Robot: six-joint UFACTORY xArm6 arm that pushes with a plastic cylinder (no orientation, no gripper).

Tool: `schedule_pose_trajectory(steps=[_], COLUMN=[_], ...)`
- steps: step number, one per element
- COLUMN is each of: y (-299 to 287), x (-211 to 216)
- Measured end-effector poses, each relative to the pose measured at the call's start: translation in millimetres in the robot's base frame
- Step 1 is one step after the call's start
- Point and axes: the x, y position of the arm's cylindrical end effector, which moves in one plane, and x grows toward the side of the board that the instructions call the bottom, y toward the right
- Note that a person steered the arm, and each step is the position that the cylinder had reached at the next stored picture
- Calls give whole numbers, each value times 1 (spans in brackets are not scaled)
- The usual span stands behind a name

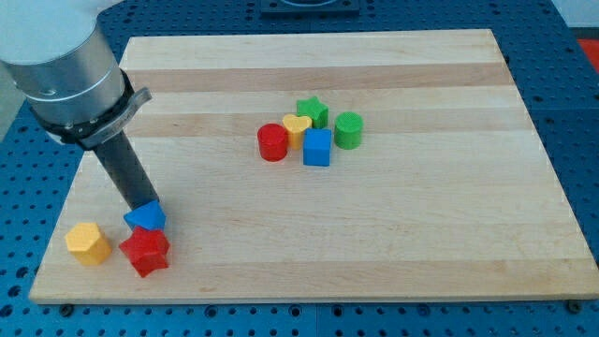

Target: Move the red circle into the blue triangle

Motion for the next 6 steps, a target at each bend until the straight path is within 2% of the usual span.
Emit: schedule_pose_trajectory(steps=[3,4,6], y=[5,53,220], x=[2,-7,-7])
